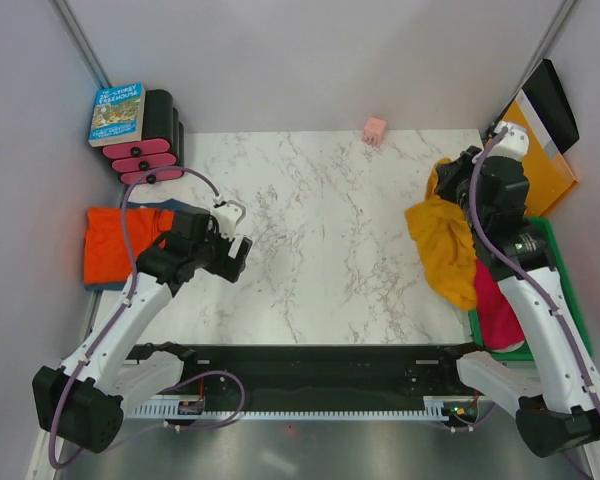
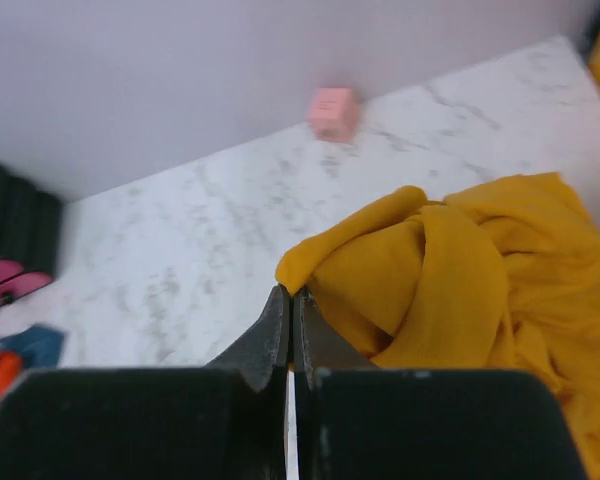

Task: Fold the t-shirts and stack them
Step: Grab crumpled tshirt from bin with the right arm, then move the tshirt to the center of the board

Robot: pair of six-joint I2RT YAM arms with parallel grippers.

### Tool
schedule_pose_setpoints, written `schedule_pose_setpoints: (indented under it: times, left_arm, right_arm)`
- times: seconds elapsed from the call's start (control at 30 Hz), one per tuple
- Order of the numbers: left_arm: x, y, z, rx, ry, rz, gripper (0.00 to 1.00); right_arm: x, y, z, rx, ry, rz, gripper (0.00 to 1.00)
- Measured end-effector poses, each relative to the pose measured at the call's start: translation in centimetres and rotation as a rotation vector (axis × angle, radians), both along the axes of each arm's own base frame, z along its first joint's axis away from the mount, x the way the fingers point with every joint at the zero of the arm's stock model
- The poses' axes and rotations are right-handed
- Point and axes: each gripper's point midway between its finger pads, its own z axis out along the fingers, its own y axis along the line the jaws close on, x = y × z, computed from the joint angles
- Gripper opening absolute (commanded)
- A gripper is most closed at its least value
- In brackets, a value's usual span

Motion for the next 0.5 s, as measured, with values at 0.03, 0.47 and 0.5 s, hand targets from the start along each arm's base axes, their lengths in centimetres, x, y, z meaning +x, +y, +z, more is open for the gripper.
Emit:
schedule_pose_setpoints:
  times: [0.03,0.47,0.5]
  left_arm:
    - [0.0,0.0,0.1,-0.002,-0.002,-0.001,0.99]
    - [0.4,-0.3,1.0,-0.03,-0.016,-0.006,0.99]
    - [0.4,-0.3,1.0,-0.029,-0.016,-0.006,0.99]
  right_arm:
    - [-0.2,1.5,1.2,0.013,-0.027,0.056,0.0]
    - [-6.7,25.7,-3.5,0.033,0.166,0.852,0.0]
    - [-7.3,26.9,-6.0,0.01,0.22,0.868,0.0]
